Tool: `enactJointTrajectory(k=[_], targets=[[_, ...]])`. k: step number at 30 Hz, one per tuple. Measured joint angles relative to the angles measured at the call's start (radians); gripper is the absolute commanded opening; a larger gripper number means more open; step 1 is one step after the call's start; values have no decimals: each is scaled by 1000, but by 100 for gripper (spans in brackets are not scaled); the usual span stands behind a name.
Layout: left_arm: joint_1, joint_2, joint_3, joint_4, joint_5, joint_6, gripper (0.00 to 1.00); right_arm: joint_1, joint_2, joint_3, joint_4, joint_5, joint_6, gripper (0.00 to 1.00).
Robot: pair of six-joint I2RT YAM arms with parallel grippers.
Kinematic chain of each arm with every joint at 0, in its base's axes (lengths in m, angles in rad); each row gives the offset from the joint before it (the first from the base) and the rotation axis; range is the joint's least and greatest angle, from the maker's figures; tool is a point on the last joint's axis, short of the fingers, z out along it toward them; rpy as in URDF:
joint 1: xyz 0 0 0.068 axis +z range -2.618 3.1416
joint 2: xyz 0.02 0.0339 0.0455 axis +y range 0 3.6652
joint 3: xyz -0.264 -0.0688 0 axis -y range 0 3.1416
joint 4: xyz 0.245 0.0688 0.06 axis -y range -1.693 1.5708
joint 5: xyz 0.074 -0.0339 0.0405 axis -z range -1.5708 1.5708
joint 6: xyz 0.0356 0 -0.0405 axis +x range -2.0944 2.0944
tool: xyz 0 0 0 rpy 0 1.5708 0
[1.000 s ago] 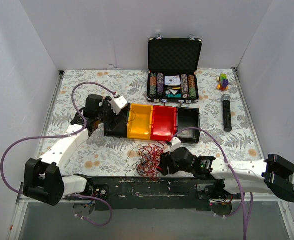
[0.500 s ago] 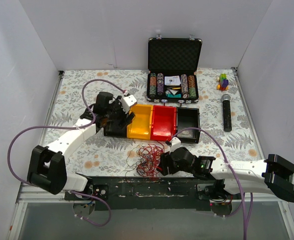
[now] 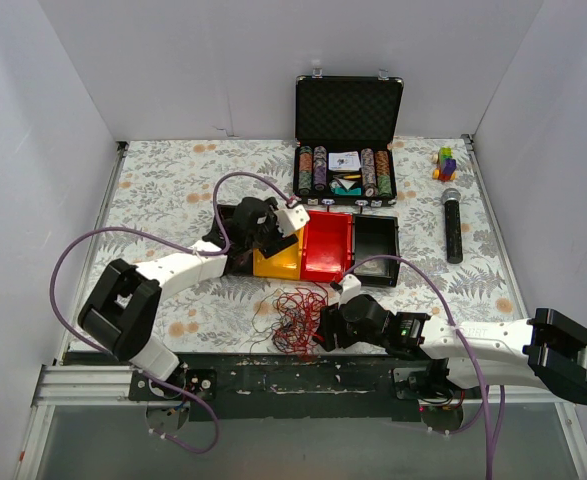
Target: Untangle the cables
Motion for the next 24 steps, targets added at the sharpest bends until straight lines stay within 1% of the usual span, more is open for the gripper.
enactJointTrajectory(k=[6, 8, 10, 15, 23, 24], targets=[[-1, 66, -14, 74, -95, 64, 67, 0, -3, 0, -3, 0, 2, 68], [-2, 79, -15, 81, -111, 75, 65, 0, -5, 0, -5, 1, 3, 68], [-4, 80, -15, 84, -124, 84, 61, 0, -7, 0, -8, 1, 3, 68], [-13, 80, -15, 105, -161, 101, 42, 0, -7, 0, -8, 1, 3, 68], [-14, 80, -15, 110, -222, 106, 2, 0, -8, 0, -8, 1, 3, 68], [-14, 80, -15, 110, -227, 101, 0, 0, -8, 0, -8, 1, 3, 68]])
